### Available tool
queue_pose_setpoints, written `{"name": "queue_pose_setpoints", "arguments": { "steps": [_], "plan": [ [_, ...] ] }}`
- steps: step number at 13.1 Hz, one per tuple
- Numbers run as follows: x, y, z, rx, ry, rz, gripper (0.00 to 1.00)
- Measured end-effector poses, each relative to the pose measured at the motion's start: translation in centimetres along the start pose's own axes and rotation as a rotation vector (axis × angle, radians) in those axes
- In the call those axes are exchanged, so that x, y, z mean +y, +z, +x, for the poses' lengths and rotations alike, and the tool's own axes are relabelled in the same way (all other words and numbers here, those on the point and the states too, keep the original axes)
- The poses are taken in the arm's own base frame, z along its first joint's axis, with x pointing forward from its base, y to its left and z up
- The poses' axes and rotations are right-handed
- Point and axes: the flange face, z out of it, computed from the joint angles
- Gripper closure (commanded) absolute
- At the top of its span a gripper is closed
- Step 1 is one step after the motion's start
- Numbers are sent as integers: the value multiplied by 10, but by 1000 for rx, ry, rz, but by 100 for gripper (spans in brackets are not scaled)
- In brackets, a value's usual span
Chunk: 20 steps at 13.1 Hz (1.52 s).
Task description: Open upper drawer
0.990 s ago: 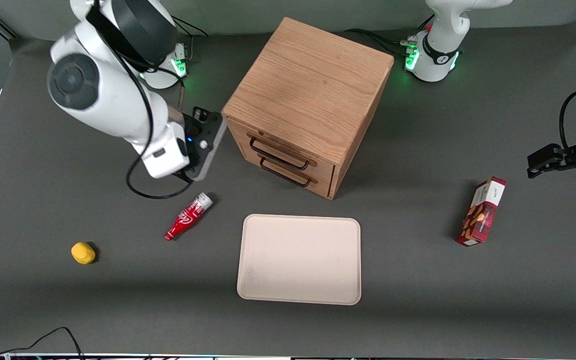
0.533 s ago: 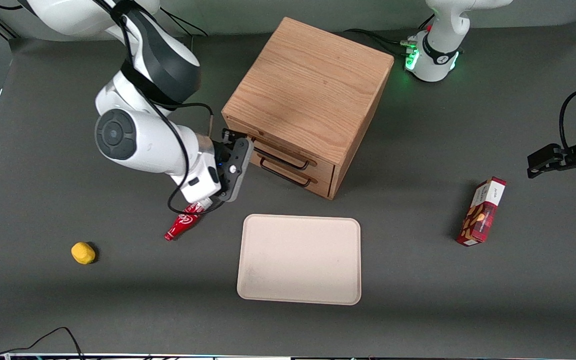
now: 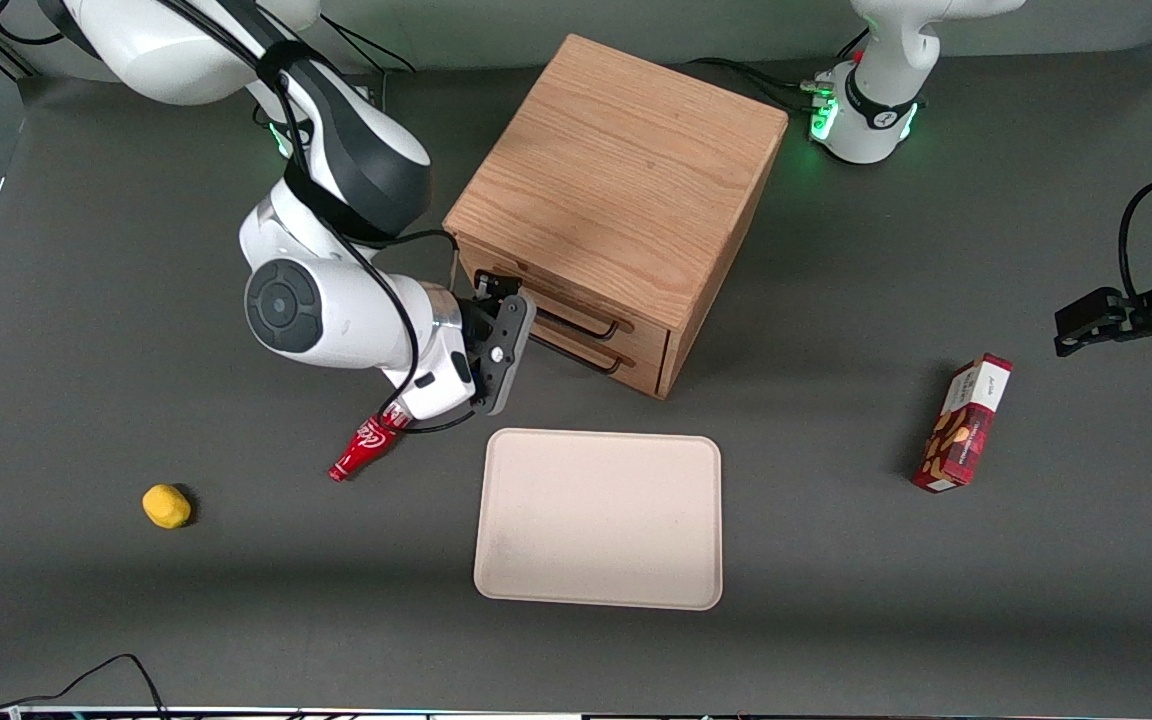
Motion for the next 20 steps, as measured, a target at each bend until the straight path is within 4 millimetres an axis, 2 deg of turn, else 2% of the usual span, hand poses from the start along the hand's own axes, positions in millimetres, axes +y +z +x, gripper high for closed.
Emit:
{"name": "queue_pose_setpoints", "arguments": {
  "steps": [8, 11, 20],
  "plan": [
    [4, 48, -1, -5, 65, 98, 0],
    [-2, 63, -1, -14, 62, 110, 0],
    [6, 70, 1, 9, 57, 56, 0]
  ]
}}
